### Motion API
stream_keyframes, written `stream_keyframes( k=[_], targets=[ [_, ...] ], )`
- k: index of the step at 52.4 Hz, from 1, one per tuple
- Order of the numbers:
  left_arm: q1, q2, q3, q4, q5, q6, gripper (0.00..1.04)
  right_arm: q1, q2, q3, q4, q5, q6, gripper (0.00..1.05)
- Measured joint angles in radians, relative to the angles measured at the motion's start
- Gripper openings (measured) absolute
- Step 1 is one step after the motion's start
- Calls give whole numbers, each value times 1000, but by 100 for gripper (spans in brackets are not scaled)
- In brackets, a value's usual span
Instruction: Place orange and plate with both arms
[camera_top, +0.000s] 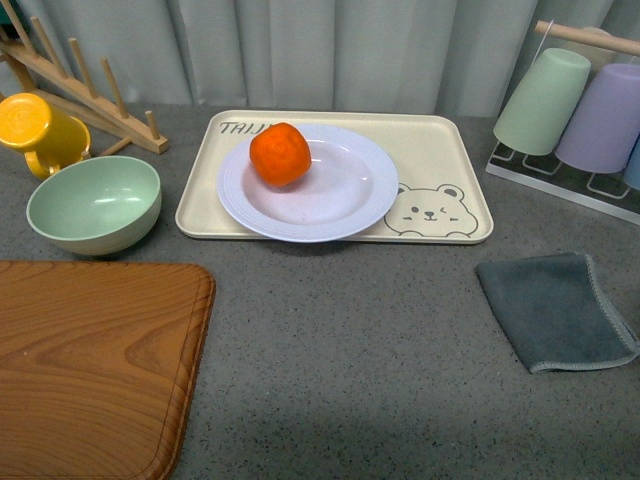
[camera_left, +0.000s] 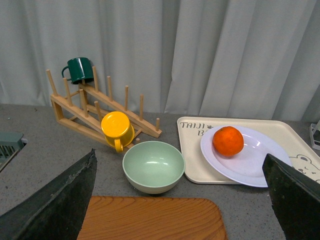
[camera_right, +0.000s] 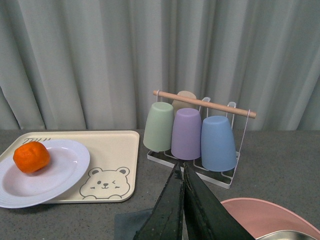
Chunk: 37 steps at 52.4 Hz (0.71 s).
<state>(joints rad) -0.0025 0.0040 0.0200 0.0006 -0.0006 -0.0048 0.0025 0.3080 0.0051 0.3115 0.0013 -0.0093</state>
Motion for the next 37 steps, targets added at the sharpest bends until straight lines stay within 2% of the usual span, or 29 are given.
stream_keyframes(
  k=[21,25,37],
  targets=[
    [0,0,0,0,0,0,98,0,-149,0,-150,0,0,1],
    [0,0,0,0,0,0,98,0,-256,1,-291,-2,0,1],
    [0,0,0,0,0,0,98,0,-303,1,-309,-3,0,1]
  ],
)
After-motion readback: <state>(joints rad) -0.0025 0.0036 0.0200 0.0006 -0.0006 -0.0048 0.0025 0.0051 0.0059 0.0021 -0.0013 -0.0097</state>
